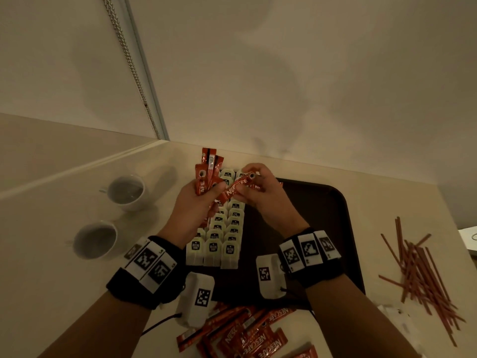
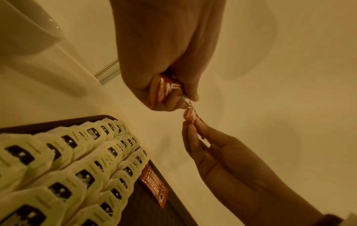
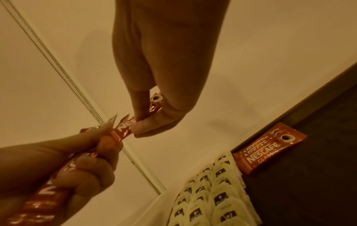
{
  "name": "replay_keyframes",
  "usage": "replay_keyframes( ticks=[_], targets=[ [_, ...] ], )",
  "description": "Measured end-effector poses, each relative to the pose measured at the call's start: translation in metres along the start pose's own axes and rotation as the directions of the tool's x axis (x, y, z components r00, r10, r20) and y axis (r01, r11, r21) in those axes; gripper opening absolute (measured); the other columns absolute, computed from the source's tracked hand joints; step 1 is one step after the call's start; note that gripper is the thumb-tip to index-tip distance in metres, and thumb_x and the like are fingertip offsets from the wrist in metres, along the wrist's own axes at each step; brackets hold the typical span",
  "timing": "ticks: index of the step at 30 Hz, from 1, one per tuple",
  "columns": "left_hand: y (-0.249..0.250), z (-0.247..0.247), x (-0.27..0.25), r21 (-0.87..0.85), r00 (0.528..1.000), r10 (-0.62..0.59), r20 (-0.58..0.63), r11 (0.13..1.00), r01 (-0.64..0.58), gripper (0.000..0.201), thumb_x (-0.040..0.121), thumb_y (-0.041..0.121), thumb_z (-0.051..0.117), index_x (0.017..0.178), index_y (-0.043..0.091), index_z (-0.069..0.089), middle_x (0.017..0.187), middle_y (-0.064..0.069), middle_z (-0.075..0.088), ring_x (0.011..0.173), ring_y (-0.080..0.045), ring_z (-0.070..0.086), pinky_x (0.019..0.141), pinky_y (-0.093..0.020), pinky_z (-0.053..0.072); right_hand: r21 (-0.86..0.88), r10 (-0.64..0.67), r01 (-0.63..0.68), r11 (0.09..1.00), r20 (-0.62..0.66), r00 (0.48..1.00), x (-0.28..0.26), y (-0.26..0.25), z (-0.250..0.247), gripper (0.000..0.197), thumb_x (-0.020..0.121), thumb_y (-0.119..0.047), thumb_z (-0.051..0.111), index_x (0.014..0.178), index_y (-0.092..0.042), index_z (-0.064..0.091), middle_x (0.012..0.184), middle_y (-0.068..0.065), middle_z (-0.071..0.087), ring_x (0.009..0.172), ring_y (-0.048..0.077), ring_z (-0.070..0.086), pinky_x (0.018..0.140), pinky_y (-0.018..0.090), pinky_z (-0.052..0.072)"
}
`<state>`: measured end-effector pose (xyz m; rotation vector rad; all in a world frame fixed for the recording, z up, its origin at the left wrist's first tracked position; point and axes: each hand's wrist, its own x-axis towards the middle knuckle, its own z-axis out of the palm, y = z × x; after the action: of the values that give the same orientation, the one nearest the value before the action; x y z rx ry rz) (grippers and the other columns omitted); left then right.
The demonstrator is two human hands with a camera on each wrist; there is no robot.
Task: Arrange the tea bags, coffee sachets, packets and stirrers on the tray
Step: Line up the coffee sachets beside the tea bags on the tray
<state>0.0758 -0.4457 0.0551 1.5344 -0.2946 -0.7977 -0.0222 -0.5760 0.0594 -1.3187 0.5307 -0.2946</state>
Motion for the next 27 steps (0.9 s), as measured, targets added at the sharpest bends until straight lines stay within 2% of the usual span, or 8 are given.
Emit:
replay_keyframes(
  ticks=[3, 5, 8, 13, 18, 22, 25, 27],
  targets=[
    [0.002, -0.002, -0.001, -0.025, 0.999, 0.034, -0.006, 0.999, -0.034, 0.012, 0.082, 0.022, 0.069, 0.086, 0.012, 0.064, 0.057, 0.010, 0.061, 0.051, -0.001, 0.055, 0.053, -0.014, 0.043, 0.180, 0.036, -0.026, 0.983, -0.052, 0.998, -0.001, -0.001, 0.003, 0.011, 0.094, -0.001, 0.047, 0.100, -0.007, 0.055, 0.100, 0.009, 0.060, 0.092, 0.018, 0.064, 0.076, 0.023, 0.057],
    [0.002, -0.001, 0.000, -0.009, 0.998, 0.058, -0.020, 0.998, -0.059, 0.020, 0.075, 0.019, 0.076, 0.091, 0.008, 0.068, 0.069, 0.005, 0.070, 0.065, -0.006, 0.066, 0.066, -0.019, 0.051, 0.247, 0.045, -0.031, 0.969, -0.052, 0.998, -0.001, -0.003, 0.004, 0.012, 0.095, 0.000, 0.045, 0.096, -0.005, 0.055, 0.095, 0.008, 0.061, 0.089, 0.016, 0.064, 0.073, 0.020, 0.056],
    [0.000, 0.000, 0.002, -0.015, 0.995, 0.064, -0.082, 0.998, -0.066, 0.015, 0.076, 0.016, 0.076, 0.087, 0.008, 0.069, 0.058, 0.006, 0.061, 0.050, -0.004, 0.053, 0.054, -0.019, 0.045, 0.175, 0.028, -0.020, 0.984, -0.045, 0.999, -0.003, -0.006, 0.000, 0.010, 0.093, 0.003, 0.048, 0.093, -0.006, 0.053, 0.091, 0.009, 0.061, 0.079, 0.014, 0.066, 0.067, 0.019, 0.056],
    [-0.001, -0.002, 0.004, 0.031, 0.995, 0.070, -0.078, 0.997, -0.068, 0.013, 0.078, 0.019, 0.075, 0.084, 0.010, 0.069, 0.056, 0.004, 0.054, 0.046, -0.005, 0.046, 0.048, -0.019, 0.039, -0.073, -0.055, 0.050, 0.996, -0.069, 0.996, -0.005, -0.009, -0.013, 0.017, 0.086, 0.001, 0.060, 0.102, 0.000, 0.060, 0.086, 0.010, 0.065, 0.070, 0.007, 0.065, 0.063, 0.016, 0.053],
    [0.001, -0.003, 0.007, 0.166, 0.979, 0.167, -0.113, 0.975, -0.148, 0.012, 0.076, 0.018, 0.077, 0.085, 0.015, 0.071, 0.056, 0.013, 0.061, 0.049, 0.005, 0.054, 0.058, -0.016, 0.041, -0.047, 0.017, -0.020, 0.999, -0.075, 0.997, -0.009, -0.006, -0.024, 0.013, 0.083, 0.004, 0.061, 0.092, -0.003, 0.067, 0.086, 0.010, 0.068, 0.071, 0.009, 0.068, 0.063, 0.015, 0.054],
    [-0.006, -0.002, 0.006, 0.064, 0.997, 0.053, -0.059, 0.997, -0.049, 0.014, 0.079, 0.021, 0.074, 0.087, 0.011, 0.070, 0.059, 0.004, 0.057, 0.047, -0.005, 0.046, 0.048, -0.020, 0.038, -0.094, 0.024, -0.032, 0.995, -0.075, 0.997, -0.007, -0.006, -0.037, 0.013, 0.083, 0.003, 0.061, 0.092, -0.004, 0.066, 0.087, 0.011, 0.068, 0.072, 0.011, 0.067, 0.064, 0.016, 0.055],
    [-0.004, -0.010, 0.007, -0.044, 0.998, -0.038, -0.054, 0.998, 0.036, 0.014, 0.086, 0.021, 0.066, 0.078, 0.011, 0.060, 0.058, 0.002, 0.054, 0.045, -0.008, 0.044, 0.042, -0.017, 0.036, -0.106, -0.008, -0.017, 0.994, -0.234, 0.972, 0.000, -0.002, -0.066, 0.013, 0.084, 0.004, 0.060, 0.085, -0.009, 0.063, 0.090, 0.009, 0.065, 0.078, 0.015, 0.064, 0.067, 0.018, 0.055],
    [-0.003, -0.017, 0.009, -0.097, 0.993, -0.092, -0.077, 0.992, 0.085, 0.019, 0.089, 0.020, 0.062, 0.074, 0.013, 0.054, 0.055, 0.002, 0.050, 0.044, -0.009, 0.042, 0.041, -0.017, 0.035, -0.258, -0.030, -0.060, 0.964, -0.332, 0.943, 0.005, 0.006, -0.091, 0.013, 0.085, 0.000, 0.062, 0.084, -0.013, 0.061, 0.089, 0.004, 0.065, 0.080, 0.014, 0.062, 0.068, 0.019, 0.053]
  ],
)
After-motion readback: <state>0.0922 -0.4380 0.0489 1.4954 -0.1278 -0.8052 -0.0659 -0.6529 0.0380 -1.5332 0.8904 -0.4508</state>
